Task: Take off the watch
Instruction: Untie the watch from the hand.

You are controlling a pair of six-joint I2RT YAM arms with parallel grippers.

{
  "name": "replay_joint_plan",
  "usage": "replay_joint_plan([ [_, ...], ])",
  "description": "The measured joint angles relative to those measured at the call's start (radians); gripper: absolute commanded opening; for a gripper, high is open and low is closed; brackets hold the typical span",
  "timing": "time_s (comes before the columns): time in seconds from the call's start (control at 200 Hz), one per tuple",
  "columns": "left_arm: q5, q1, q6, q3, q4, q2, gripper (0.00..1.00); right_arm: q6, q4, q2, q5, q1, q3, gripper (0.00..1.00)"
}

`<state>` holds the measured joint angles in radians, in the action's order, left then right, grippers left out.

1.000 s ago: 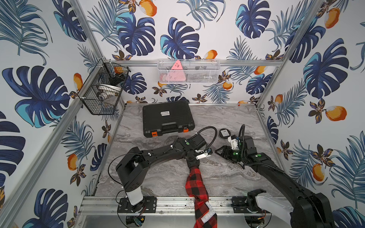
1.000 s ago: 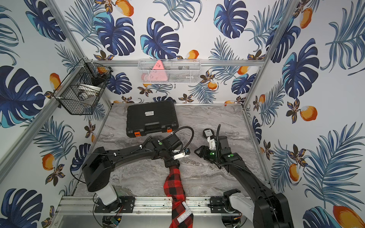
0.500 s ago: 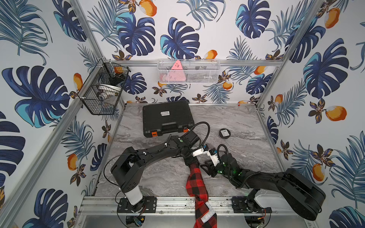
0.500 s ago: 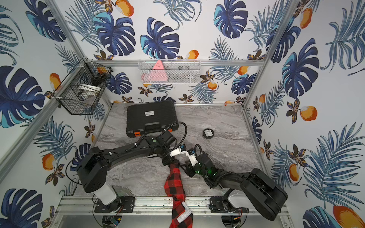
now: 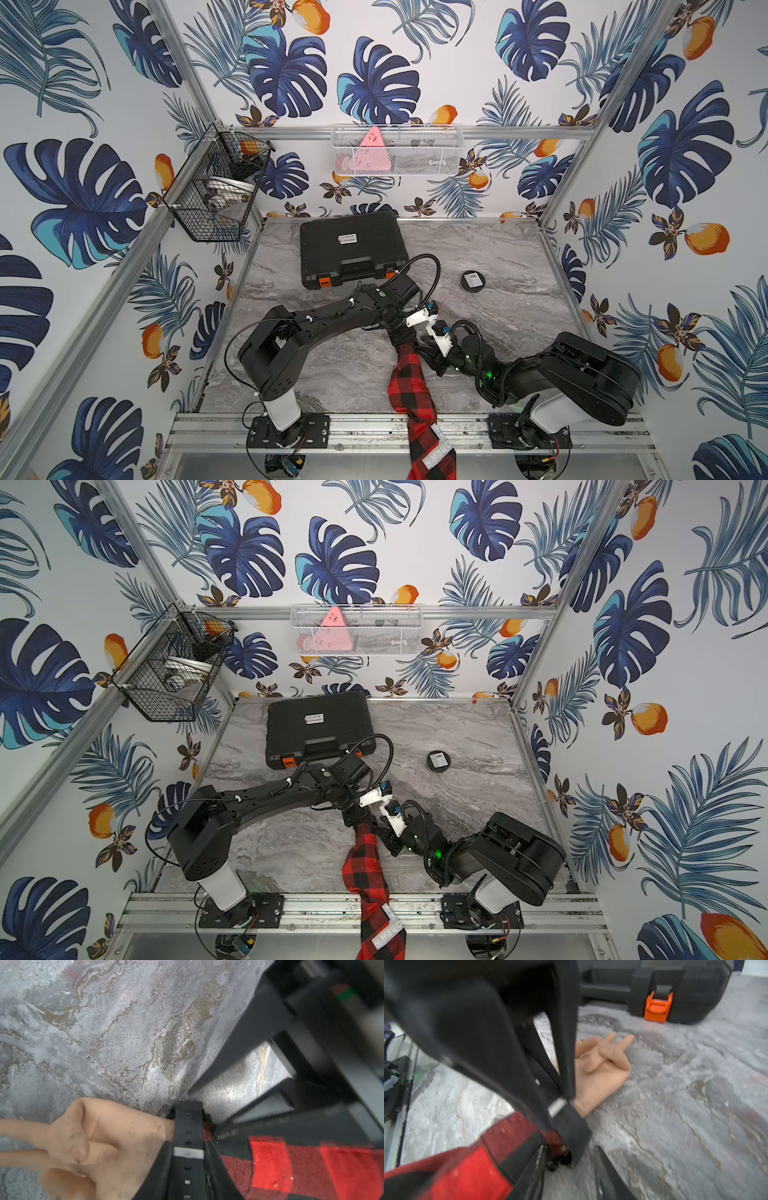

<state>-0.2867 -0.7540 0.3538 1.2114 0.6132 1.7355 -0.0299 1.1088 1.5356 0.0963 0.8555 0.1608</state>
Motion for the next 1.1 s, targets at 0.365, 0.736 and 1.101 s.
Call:
replay_joint_plan([
  [0.365,0.038,0.002,-0.006,0.019,0.000,0.017,0.18,0.024,0.068,0.082,-0.082,0.028,0.031,0.27],
  [0.736,0.000,0.000,-0.007,0.021,-0.021,0.023,0.18,0.027,0.170,0.182,-0.191,0.035,0.021,0.16],
  [1.101,0.022,0.002,-0.015,0.016,-0.043,-0.014,0.18,0.024,0.232,0.196,-0.229,0.039,0.020,0.00],
])
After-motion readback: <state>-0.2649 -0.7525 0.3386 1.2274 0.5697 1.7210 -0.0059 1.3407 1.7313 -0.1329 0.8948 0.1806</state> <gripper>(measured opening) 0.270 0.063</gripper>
